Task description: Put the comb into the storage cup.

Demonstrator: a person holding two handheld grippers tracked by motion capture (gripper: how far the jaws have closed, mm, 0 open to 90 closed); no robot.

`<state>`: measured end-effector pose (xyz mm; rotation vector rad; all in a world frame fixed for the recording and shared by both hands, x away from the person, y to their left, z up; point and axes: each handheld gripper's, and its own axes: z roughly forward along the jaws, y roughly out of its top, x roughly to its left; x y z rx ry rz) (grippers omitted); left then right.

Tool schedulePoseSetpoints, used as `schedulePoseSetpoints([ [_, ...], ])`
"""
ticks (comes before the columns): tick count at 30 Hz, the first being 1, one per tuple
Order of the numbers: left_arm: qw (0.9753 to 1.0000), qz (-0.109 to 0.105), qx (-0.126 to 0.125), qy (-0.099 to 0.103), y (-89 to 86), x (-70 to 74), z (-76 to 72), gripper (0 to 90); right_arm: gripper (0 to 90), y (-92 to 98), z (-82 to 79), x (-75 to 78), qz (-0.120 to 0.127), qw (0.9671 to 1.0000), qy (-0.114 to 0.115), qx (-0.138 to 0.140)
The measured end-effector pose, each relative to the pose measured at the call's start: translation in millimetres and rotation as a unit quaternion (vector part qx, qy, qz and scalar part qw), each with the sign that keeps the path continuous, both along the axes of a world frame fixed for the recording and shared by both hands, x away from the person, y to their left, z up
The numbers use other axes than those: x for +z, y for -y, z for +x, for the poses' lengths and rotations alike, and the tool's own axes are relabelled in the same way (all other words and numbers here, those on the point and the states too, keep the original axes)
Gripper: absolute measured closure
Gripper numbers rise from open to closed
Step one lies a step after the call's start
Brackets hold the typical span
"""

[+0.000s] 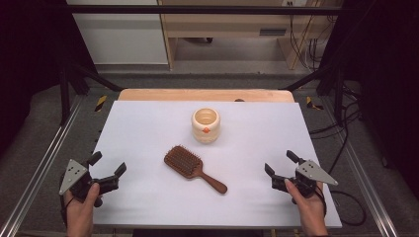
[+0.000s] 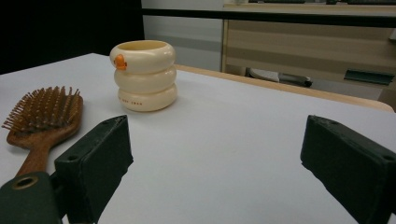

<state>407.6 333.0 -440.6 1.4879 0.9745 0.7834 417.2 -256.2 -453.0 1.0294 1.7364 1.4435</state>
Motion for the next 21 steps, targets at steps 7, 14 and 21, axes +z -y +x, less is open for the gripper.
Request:
schedulePoseSetpoints([
  [7, 1.0, -0.004, 0.0, -0.005, 1.9, 0.7, -0.6, 1.9, 7.2, 2.1, -0.3, -1.2, 0.003, 1.0, 0.002, -0.006],
  [14, 0.9999, 0.007, 0.007, -0.013, 6.7, 1.5, -0.4, 5.1, 6.3, 0.8, -1.0, -0.2, 0.003, 0.9999, 0.01, -0.003],
  [21, 0.9996, 0.01, -0.008, -0.023, 12.3, 2.5, -0.1, 13.9, 6.3, -0.8, -5.0, 3.0, -0.004, 0.9999, 0.016, 0.0],
])
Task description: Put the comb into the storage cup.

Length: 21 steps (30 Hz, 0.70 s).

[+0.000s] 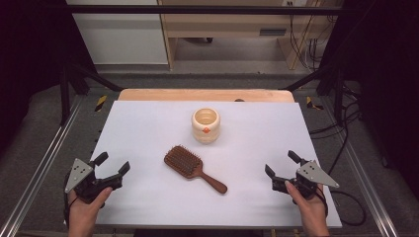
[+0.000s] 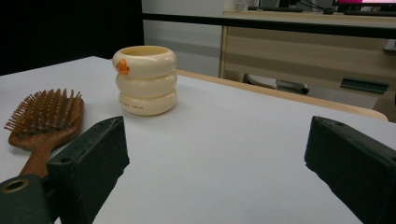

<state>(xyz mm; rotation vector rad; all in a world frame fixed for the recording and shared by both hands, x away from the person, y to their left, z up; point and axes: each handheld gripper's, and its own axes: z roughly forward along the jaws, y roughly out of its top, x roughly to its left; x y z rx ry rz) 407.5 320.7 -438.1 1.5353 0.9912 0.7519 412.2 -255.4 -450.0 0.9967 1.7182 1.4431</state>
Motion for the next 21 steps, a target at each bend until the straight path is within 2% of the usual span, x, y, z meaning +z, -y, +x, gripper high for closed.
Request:
schedulePoseSetpoints([
  [1, 1.0, 0.0, -0.005, -0.003, 1.5, 0.1, 0.8, 15.8, 6.3, 0.0, -0.1, 0.1, 0.001, 1.0, 0.0, -0.001],
  [3, 0.9999, 0.004, -0.008, -0.006, 5.0, -0.6, 3.1, 28.3, 6.3, -0.6, 1.0, -0.3, 0.001, 1.0, 0.0, 0.0],
  [5, 0.9998, 0.014, -0.009, -0.013, 8.8, -1.7, 5.9, 31.4, 6.3, -0.8, 1.1, -0.6, 0.0, 1.0, -0.001, 0.0],
  [8, 0.9993, 0.019, -0.023, -0.023, 13.9, -2.2, 7.3, 44.3, 6.2, -1.7, 2.0, -1.7, 0.001, 1.0, -0.005, 0.0],
  [9, 0.9992, 0.023, -0.024, -0.021, 15.3, -1.6, 6.7, 54.9, 6.2, -2.0, 2.3, -2.0, 0.0, 1.0, -0.006, 0.0],
  [10, 0.9992, 0.027, -0.022, -0.019, 17.1, -0.7, 7.0, 60.9, 6.3, -2.4, 2.6, -2.2, 0.0, 1.0, -0.007, 0.0],
  [14, 0.9986, 0.036, -0.031, -0.025, 26.0, 1.3, 15.7, 73.3, 6.3, -1.7, 3.6, -2.6, -0.002, 1.0, -0.008, -0.002],
  [18, 0.9944, 0.062, -0.071, -0.048, 41.4, -1.8, 30.7, 89.5, 6.4, 0.3, 3.4, -2.4, 0.006, 0.9999, -0.011, -0.011],
  [21, 0.9912, 0.079, -0.087, -0.062, 54.2, -4.3, 38.7, 89.7, 6.2, 0.2, 4.0, -2.0, 0.007, 0.9999, -0.013, -0.008],
])
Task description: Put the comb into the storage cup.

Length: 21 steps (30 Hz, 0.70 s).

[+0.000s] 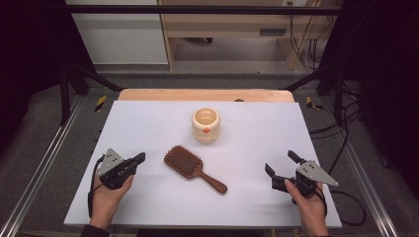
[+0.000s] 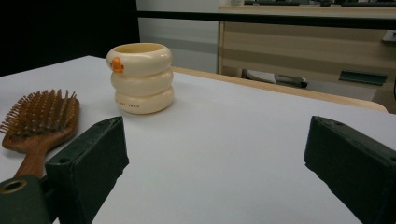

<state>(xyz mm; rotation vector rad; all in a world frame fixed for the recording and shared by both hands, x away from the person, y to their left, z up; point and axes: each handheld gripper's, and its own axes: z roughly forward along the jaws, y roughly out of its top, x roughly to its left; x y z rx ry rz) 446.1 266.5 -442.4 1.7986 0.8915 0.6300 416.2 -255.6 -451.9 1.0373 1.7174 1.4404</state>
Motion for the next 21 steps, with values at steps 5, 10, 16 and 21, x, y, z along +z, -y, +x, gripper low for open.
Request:
schedulePoseSetpoints([
  [5, 0.9998, 0.013, -0.007, -0.015, 15.3, 3.1, 12.2, 90.0, 6.2, -2.9, -0.1, 0.0, -0.002, 1.0, 0.0, 0.006],
  [10, 0.9983, 0.038, -0.015, -0.042, 31.2, 2.8, 35.8, 90.0, 6.0, -4.9, -0.3, 0.3, -0.007, 0.9999, 0.001, 0.013],
  [16, 0.9959, 0.053, -0.006, -0.072, 39.8, -2.6, 69.6, 90.0, 5.6, -6.2, -1.8, 2.1, -0.007, 0.9999, 0.005, 0.014],
  [21, 0.9921, 0.078, -0.001, -0.099, 42.2, -17.5, 89.0, 90.0, 5.2, -10.5, -5.2, 3.5, -0.007, 0.9998, 0.001, 0.02],
])
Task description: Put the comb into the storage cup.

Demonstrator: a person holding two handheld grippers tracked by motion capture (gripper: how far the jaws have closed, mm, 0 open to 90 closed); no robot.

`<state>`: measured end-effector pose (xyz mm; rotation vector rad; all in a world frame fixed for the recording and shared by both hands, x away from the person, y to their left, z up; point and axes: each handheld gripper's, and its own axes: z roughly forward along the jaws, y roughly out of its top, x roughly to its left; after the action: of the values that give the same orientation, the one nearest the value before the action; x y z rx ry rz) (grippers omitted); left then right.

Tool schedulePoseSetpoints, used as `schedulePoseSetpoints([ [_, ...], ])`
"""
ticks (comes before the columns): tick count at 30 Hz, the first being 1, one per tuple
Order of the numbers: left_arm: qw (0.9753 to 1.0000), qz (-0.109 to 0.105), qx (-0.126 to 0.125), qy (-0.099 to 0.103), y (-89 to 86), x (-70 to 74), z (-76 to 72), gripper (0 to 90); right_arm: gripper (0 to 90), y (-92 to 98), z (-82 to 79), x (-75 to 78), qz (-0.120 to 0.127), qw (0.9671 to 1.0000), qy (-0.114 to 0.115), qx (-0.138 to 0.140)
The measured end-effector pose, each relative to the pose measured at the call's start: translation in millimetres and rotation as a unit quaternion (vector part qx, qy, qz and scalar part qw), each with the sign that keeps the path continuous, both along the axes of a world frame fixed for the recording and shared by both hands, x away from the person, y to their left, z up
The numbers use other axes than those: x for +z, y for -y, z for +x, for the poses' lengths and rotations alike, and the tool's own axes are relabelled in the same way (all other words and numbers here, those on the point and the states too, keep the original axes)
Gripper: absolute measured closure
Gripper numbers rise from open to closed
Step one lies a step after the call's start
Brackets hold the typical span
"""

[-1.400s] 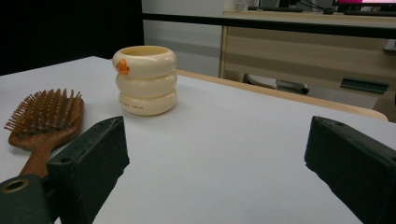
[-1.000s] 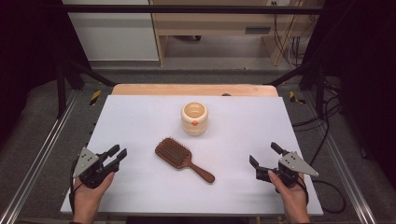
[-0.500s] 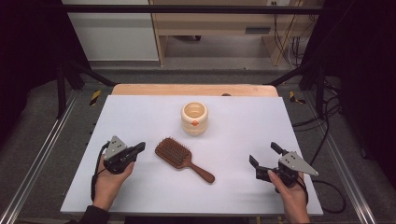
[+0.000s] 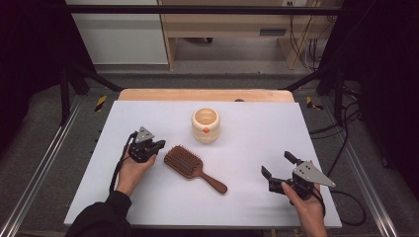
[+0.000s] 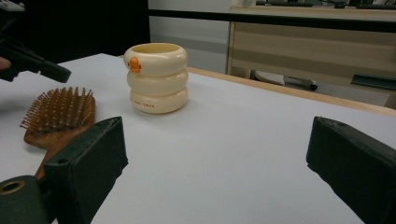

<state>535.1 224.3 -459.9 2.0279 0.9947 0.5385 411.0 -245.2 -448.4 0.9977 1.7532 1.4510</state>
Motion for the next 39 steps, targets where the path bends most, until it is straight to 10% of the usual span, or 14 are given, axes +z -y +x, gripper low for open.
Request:
schedulePoseSetpoints([
  [39, 0.9995, 0.025, -0.011, -0.016, 7.2, -17.4, -0.9, 90.0, 4.7, 3.1, -0.4, -2.1, 0.01, 0.9993, -0.035, -0.01],
])
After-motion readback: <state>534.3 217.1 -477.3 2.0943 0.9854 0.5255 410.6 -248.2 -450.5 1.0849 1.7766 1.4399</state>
